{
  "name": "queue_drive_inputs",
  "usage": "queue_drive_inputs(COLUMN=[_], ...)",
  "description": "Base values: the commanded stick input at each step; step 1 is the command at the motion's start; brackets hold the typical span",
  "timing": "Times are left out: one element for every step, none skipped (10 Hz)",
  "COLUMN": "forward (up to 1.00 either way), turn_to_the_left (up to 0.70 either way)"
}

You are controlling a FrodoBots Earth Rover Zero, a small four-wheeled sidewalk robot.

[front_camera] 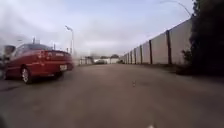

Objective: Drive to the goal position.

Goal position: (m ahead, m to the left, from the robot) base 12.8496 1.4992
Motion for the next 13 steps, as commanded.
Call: queue_drive_inputs(forward=[0.50,0.50,0.50,0.50,0.50,0.50,0.50,0.50,0.50,0.50,0.50,0.50,0.50], turn_to_the_left=[0.00,0.00,0.00,0.00,0.00,0.00,0.00,0.00,0.00,0.00,0.00,0.00,0.00])
